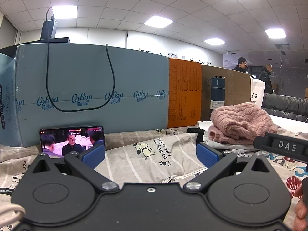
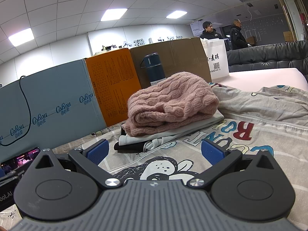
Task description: Fold clothes
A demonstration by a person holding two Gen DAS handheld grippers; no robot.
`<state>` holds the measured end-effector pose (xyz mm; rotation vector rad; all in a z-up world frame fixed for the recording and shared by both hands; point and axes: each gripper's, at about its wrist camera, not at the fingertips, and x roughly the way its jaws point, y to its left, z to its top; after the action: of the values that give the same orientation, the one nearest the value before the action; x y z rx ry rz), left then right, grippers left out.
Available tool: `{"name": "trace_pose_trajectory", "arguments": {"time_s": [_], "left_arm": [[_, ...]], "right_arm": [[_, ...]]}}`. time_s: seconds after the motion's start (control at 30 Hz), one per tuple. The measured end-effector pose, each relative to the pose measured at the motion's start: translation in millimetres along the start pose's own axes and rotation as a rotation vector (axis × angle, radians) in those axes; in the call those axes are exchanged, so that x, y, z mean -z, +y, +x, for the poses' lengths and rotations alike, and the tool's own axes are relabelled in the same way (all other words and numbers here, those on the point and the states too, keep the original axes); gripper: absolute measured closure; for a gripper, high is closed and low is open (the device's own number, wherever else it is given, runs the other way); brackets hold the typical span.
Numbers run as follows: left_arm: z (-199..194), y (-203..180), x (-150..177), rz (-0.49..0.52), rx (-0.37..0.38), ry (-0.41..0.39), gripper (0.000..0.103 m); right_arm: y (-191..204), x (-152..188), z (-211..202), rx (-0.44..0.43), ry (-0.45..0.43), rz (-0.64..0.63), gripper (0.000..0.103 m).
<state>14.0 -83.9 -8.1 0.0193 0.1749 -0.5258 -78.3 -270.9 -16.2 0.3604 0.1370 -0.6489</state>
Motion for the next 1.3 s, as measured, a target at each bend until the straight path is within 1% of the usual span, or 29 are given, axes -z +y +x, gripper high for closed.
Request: {"name": "trace_pose_trajectory", "arguments": {"time_s": [0.43, 1.3], "left_arm": [[0.8, 0.2, -0.3, -0.001, 0.009, 0.005, 0.0], [-2.3, 1.2, -1.5, -0.003, 0.014, -0.011, 0.0]], "right_arm": [[-0.6, -0.2, 1.6, 0.002, 0.01, 0.003, 0.0], [0.8, -0.1, 4.3, 0.012, 0.023, -0.001, 0.0]]}}
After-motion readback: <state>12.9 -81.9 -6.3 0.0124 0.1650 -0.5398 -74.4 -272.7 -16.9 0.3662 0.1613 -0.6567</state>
